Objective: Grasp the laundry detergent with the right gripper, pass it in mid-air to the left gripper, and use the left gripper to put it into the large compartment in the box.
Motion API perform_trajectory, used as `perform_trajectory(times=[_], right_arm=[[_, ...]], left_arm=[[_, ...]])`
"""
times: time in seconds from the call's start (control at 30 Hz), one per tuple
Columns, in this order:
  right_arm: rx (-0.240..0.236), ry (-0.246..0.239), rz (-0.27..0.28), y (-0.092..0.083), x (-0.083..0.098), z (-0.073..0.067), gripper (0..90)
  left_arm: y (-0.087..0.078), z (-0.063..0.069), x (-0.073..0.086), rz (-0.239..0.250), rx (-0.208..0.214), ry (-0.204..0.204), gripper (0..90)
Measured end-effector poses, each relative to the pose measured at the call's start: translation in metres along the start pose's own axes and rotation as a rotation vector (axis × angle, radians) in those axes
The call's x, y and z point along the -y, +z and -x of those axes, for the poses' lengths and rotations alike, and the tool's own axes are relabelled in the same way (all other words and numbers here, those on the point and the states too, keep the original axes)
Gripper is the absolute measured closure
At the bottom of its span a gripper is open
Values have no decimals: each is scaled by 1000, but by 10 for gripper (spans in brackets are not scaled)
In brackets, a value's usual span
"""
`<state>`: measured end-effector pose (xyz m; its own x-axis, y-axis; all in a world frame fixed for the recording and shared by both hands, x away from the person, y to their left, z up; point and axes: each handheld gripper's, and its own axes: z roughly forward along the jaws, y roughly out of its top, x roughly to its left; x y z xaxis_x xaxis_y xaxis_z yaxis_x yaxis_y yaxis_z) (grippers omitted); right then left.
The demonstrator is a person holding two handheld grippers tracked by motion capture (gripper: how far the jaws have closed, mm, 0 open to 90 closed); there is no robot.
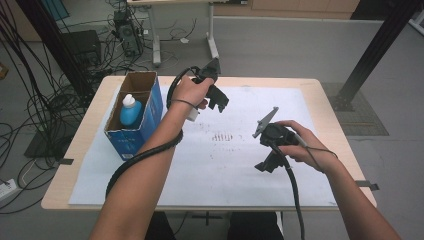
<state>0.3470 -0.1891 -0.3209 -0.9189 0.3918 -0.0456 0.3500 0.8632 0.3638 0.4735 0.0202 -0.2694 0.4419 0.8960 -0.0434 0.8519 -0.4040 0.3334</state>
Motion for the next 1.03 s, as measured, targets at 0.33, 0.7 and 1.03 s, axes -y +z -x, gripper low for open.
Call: perform_trajectory(times=[0.33, 0.7, 1.03], right_arm=[[-1, 4, 1, 0, 2, -2, 45], [-1, 5, 2, 0, 3, -3, 45], [-5, 2, -1, 1, 1, -5, 45]], left_arm=[[7, 5, 1, 6, 0, 8, 127], [11, 8, 3, -1, 5, 16, 129], [11, 9, 4, 5, 10, 32, 131]])
